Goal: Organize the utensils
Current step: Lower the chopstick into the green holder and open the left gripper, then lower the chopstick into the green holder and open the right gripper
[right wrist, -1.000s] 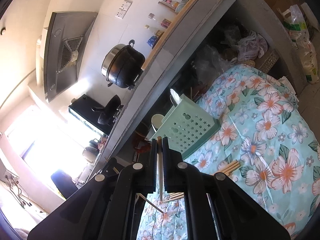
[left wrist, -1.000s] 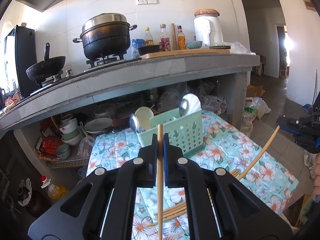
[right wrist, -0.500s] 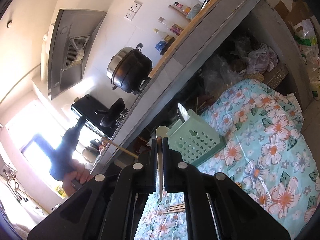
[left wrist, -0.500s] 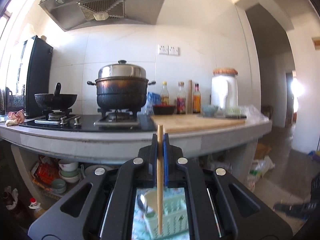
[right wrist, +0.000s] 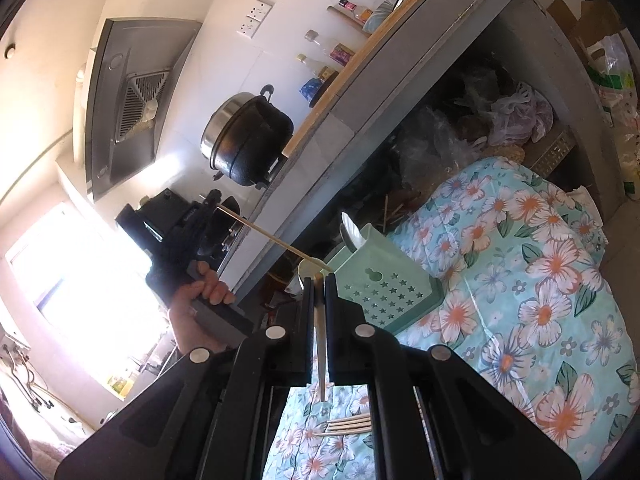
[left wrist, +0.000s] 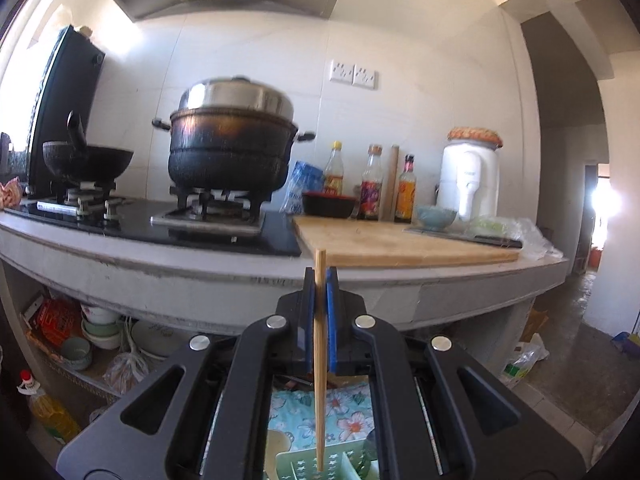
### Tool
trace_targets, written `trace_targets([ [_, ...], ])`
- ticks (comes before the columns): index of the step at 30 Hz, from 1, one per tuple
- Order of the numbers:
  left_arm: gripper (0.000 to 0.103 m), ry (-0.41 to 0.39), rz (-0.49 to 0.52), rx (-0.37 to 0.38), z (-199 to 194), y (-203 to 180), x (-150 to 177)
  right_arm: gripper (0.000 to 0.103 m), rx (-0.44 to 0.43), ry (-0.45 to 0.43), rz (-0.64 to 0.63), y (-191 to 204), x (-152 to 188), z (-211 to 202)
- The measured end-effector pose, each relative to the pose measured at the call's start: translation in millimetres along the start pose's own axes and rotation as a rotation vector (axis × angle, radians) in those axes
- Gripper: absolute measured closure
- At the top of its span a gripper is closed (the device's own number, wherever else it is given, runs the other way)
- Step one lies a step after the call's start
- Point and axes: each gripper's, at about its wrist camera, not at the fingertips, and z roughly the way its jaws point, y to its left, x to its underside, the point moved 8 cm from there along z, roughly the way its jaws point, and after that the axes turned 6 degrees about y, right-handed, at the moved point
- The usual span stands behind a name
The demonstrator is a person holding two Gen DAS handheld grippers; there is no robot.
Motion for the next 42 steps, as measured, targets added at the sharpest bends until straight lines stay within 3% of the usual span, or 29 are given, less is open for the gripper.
trace_targets([
  [8, 0.098, 0.113, -0.053, -0.041, 30, 24, 58, 0.098, 0.015, 0.011, 0.010, -9, -1, 4],
  [11, 0.091, 0.121, -0.067, -0.039, 24, 28, 65, 0.098, 0.020, 0.007, 0.009, -8, -2, 3],
  [21, 0.063, 0.100, -0.096, -0.029, -26, 39, 64, 0.098, 0.037, -0.040, -0.048, 13, -12, -11],
  [25, 0.054, 0.105, -0.091, -0.019, -51, 42, 66, 0.098, 0.039, -0.087, -0.105, 32, -30, -18],
  [30, 0.044, 0.167, -0.054, 0.024, -80, 44, 86, 0.098, 0.035, -0.153, -0.190, 65, -64, -20],
  [34, 0.038, 0.203, -0.042, 0.039, -103, 52, 104, 0.098, 0.043, -0.178, -0.249, 88, -92, -9],
  [42, 0.029, 0.228, -0.022, 0.057, -135, 65, 133, 0.098, 0.162, -0.146, -0.376, 115, -123, 52],
])
